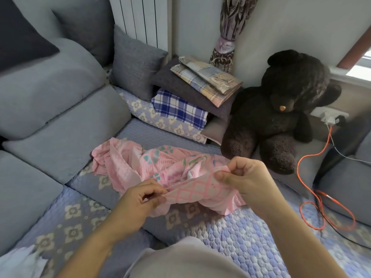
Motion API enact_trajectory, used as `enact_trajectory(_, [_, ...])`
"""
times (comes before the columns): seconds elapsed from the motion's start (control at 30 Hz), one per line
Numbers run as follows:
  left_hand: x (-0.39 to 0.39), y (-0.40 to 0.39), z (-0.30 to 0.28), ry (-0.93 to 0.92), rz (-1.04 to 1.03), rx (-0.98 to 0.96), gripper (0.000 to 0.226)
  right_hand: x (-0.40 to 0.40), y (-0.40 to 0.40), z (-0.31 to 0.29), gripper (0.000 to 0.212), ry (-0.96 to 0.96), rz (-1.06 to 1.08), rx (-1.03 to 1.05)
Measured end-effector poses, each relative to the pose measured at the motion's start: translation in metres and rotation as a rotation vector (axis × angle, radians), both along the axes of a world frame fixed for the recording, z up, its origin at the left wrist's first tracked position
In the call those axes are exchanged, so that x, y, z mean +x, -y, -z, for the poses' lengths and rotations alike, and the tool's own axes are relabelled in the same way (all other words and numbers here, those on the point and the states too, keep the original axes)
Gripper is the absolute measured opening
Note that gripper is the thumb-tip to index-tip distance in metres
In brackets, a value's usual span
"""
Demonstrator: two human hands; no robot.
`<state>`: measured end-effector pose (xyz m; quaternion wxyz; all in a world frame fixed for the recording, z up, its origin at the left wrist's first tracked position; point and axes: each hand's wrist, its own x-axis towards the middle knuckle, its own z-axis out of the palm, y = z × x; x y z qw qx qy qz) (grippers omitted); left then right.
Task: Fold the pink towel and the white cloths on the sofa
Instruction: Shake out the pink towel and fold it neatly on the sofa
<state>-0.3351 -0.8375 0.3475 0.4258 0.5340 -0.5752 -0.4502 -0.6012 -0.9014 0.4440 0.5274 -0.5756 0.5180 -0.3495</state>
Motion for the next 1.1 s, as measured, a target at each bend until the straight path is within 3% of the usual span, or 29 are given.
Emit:
enact_trajectory(0.13, [0.0, 0.001, 0.005, 0.021, 0.018, -0.001, 0.009, 0.003, -0.002, 0.0, 0.026, -0.033, 0.041, -0.043])
enact_trajectory(0.23, [-0.001, -0.001, 0.006, 0.051, 0.091, 0.054, 0.011, 0.004, -0.002, -0.001, 0.018, -0.061, 0.033, -0.075])
enact_trajectory(0.3, [-0.005, -0.002, 0.009, 0.184, 0.219, 0.016, 0.021, 0.007, -0.003, -0.002, 0.018, -0.048, 0.031, -0.099])
enact_trajectory(0.37, [-0.011, -0.002, 0.017, 0.372, 0.291, -0.068, 0.017, 0.01, -0.004, -0.007, 0.018, 0.023, 0.05, -0.139])
enact_trajectory(0.47, [-0.007, 0.001, 0.041, 0.469, 0.232, -0.031, 0.058, 0.009, -0.001, -0.019, 0.018, 0.139, 0.087, -0.166])
enact_trajectory(0.53, [0.0, 0.005, 0.046, 0.427, 0.208, 0.008, 0.065, 0.003, 0.008, -0.026, 0.023, 0.139, 0.105, -0.188])
enact_trajectory(0.6, [0.007, 0.01, 0.042, 0.25, 0.186, 0.078, 0.063, -0.004, 0.014, -0.031, 0.048, 0.138, 0.106, -0.145])
enact_trajectory(0.67, [0.011, 0.015, 0.023, 0.168, 0.096, 0.01, 0.032, -0.007, 0.018, -0.035, 0.057, 0.227, 0.094, -0.054])
enact_trajectory(0.77, [-0.003, 0.016, -0.038, 0.256, -0.196, -0.312, 0.021, 0.003, 0.014, -0.042, 0.036, 0.301, 0.074, 0.012])
enact_trajectory(0.87, [-0.04, 0.009, -0.105, 0.158, -0.137, -0.525, 0.012, 0.024, 0.003, -0.039, 0.02, 0.264, 0.107, -0.002])
enact_trajectory(0.93, [-0.056, 0.012, -0.114, 0.174, -0.063, -0.513, 0.018, 0.037, -0.004, -0.038, 0.024, 0.196, 0.128, -0.035])
enact_trajectory(1.1, [-0.054, 0.026, -0.093, 0.173, -0.172, -0.368, 0.019, 0.049, -0.008, -0.033, 0.024, 0.062, 0.174, -0.021])
